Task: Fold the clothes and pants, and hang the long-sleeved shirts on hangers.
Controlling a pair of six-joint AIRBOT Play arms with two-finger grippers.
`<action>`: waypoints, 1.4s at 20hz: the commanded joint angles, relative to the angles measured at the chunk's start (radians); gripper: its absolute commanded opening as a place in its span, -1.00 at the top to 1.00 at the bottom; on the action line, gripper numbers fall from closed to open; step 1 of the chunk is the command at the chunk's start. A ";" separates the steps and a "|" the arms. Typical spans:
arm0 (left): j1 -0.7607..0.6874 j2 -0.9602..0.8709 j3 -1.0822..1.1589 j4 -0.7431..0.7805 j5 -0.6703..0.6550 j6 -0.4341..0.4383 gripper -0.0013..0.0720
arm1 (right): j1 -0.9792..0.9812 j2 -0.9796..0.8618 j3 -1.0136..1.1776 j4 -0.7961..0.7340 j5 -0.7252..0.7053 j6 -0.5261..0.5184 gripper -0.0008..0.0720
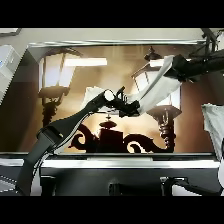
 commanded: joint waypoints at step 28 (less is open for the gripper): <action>0.749 0.569 0.011 0.486 -0.541 0.079 0.93 | 0.661 -0.597 0.001 0.299 -0.881 0.089 -0.07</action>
